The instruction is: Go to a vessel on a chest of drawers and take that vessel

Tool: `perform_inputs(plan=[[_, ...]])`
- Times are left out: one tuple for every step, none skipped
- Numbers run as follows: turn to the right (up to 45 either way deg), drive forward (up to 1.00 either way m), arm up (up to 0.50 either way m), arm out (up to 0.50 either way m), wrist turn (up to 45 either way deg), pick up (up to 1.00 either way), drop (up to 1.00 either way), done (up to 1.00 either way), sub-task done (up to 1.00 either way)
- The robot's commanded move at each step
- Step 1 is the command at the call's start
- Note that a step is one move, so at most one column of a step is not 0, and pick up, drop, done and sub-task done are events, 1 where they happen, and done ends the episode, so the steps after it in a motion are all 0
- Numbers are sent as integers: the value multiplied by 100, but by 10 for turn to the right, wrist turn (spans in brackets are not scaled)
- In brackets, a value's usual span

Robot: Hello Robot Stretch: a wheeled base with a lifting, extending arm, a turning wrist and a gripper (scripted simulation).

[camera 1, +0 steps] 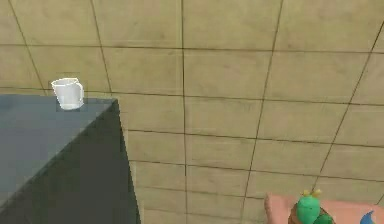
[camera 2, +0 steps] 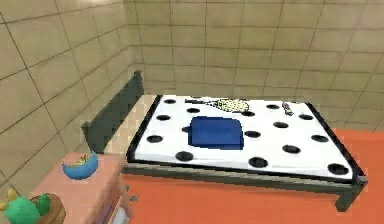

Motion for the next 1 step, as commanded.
perform_inputs(plan=[[-450, 0, 0, 0, 0, 0, 0, 0, 0]])
